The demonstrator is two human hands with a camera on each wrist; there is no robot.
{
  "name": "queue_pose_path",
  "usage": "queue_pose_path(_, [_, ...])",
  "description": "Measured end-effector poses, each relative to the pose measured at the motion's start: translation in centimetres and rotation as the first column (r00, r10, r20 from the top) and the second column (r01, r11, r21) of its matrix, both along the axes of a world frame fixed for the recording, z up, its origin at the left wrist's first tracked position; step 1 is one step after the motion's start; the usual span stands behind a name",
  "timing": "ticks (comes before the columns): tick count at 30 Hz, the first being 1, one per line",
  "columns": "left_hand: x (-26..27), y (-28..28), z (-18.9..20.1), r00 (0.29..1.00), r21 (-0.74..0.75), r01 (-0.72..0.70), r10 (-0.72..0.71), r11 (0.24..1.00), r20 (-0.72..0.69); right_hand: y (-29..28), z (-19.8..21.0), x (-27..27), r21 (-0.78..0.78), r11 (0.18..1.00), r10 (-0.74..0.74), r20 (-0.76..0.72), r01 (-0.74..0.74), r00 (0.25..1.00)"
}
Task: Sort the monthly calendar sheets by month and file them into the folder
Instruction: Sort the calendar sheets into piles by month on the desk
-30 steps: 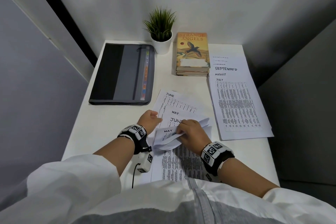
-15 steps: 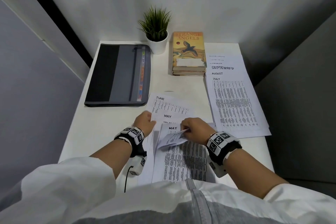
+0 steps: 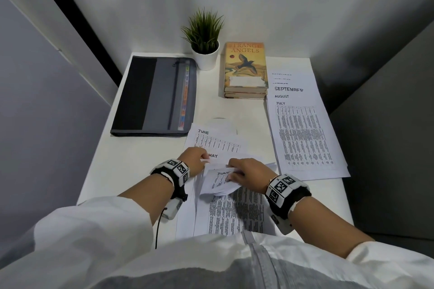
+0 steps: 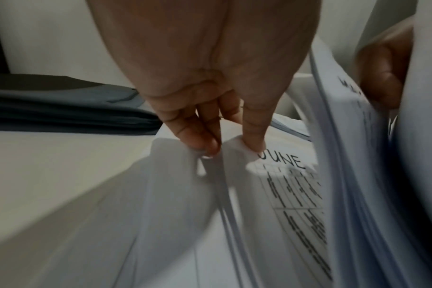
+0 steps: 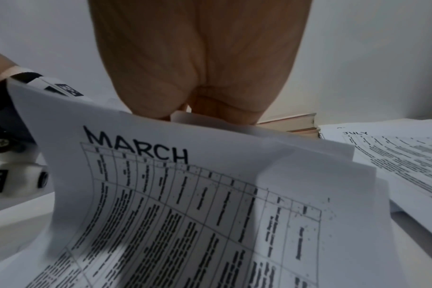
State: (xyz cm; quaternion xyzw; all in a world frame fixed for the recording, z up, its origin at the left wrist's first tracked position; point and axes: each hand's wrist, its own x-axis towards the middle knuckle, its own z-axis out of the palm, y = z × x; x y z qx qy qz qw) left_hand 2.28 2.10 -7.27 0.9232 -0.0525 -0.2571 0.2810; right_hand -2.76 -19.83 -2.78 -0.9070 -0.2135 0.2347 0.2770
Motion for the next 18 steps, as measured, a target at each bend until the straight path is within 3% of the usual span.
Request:
queue_pose_path(3, [0.4,-0.3,2.1,0.998,-0.160,-0.063,0.062,0.985,-0.014,0.0,0.0,-0.1,-0.002,1.000,0.019,0.014,-0.019,1.000])
queue_pose_path(7, [0.9,-1.1,4.7,0.973,-0.341,-0.230,0.216,0.912,-0.080,0.3,-0.1,0.2,0.002,0.999,0.040,0.012,-0.040,0.999])
queue_pose_path(12, [-0.8,-2.3,4.5,0.990,-0.258,-0.139,0.129,0.956,-0.055,1.0,-0.2,0.6,-0.016,0.999,0.045,-0.017,-0.046,0.999])
queue_pose_path(18, [-0.9,-1.4,3.5,0.995,-0.225,-0.100,0.100,0.969,-0.014,0.2,-0.2,0.9,-0.046,0.997,-0.046,0.170,0.054,0.984])
